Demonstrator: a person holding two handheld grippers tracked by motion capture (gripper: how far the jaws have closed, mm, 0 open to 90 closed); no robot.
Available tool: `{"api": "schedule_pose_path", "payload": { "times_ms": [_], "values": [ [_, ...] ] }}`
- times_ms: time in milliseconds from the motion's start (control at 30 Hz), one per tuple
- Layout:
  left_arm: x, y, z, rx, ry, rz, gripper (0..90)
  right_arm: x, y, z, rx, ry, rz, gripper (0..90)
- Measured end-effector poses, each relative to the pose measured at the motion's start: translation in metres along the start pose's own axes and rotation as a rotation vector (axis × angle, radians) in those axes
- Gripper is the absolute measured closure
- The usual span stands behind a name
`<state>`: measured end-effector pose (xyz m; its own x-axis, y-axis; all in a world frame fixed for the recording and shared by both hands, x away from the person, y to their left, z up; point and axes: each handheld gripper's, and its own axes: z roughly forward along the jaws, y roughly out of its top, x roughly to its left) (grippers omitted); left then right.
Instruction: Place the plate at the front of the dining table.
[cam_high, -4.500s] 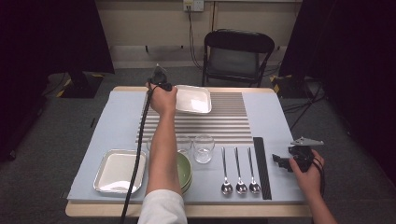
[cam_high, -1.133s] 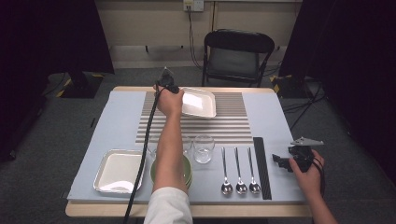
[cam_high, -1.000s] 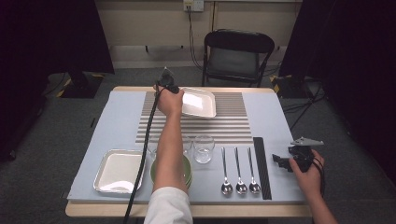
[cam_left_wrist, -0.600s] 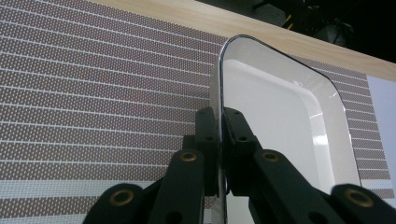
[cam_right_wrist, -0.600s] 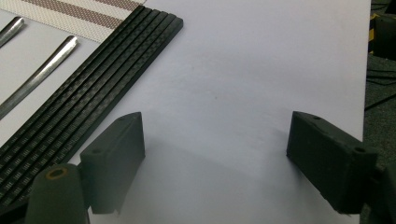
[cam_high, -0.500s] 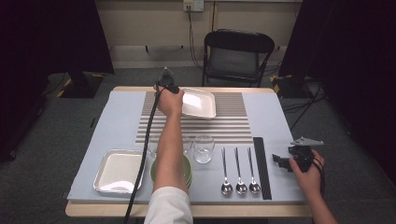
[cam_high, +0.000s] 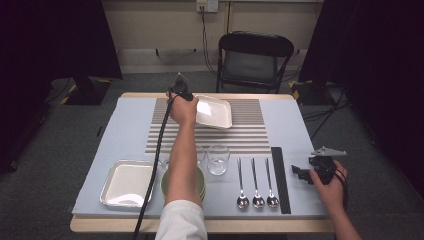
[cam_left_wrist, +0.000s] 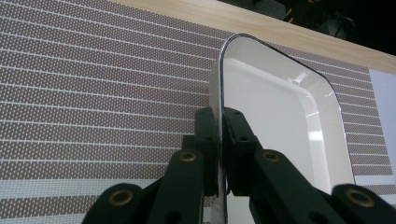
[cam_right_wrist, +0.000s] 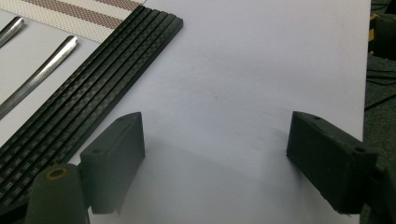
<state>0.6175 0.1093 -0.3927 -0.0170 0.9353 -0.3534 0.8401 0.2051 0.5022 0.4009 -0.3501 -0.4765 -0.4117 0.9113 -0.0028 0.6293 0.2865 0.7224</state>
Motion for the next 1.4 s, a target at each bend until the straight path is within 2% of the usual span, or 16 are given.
{"api": "schedule_pose_path", "payload": {
  "times_ms": [900,1400],
  "values": [
    [-0.0015,-0.0015,0.0053,0.006,-0.003,0.007,85.2,0.0002,-0.0001,-0.0001,0.001,0.000,0.002,18.2],
    [0.0003,-0.0018,0.0074,0.017,0.009,0.013,84.7,0.0003,-0.0001,-0.0002,0.001,-0.003,0.001,18.2]
  ]
}}
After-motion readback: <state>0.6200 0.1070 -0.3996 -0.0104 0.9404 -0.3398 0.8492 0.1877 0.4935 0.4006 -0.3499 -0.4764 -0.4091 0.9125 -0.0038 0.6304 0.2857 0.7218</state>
